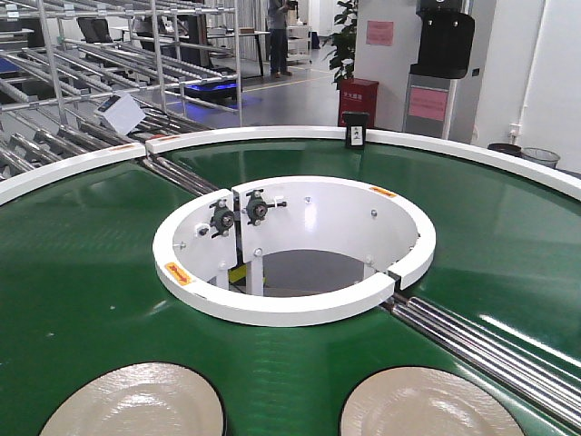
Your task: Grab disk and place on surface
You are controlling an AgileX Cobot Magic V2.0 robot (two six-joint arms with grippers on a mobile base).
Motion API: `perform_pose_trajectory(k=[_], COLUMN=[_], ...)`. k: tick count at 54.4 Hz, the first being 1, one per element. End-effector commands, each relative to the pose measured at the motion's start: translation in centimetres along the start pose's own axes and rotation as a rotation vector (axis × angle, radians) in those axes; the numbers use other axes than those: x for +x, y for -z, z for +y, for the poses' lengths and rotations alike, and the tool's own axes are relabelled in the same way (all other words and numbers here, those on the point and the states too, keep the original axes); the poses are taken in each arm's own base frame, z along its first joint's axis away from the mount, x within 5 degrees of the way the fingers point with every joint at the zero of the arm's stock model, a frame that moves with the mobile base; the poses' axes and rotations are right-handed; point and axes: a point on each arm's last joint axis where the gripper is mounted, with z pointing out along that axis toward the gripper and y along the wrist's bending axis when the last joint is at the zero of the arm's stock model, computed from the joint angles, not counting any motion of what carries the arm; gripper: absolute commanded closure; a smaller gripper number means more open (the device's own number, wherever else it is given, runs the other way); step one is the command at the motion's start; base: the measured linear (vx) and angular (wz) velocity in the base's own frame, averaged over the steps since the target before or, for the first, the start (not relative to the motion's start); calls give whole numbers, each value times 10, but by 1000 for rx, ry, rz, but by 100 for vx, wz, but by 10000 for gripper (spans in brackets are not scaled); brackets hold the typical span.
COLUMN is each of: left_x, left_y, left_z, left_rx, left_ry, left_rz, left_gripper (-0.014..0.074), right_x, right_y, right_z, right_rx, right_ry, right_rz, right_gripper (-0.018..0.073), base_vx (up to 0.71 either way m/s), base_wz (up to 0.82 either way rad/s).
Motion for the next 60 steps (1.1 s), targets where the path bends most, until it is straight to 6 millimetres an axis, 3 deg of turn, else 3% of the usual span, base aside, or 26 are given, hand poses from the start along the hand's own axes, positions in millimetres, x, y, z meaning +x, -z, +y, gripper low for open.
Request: perform_pose_trajectory(k=[1, 37, 52, 60], left_x=[-17, -21, -36, -52], left_y=[3, 4, 8, 14], left_z=[-2, -3, -5, -7], left_rx=[18, 24, 51, 72], left_ry=[0, 0, 2, 12], left_rz=[-122, -164, -334, -465], left_gripper=[603, 604, 604, 604], right_x=[-6, -6, -8, -24], right_y=[1, 1, 1, 4], right_z=[0, 0, 1, 2], right_rx=[-3, -3, -5, -17], right_ry=[20, 20, 19, 11], right_rz=[-84, -85, -109, -272], right_gripper=[567, 567, 567, 567], base_vx=[0, 0, 0, 0], base_wz=[0, 0, 0, 0])
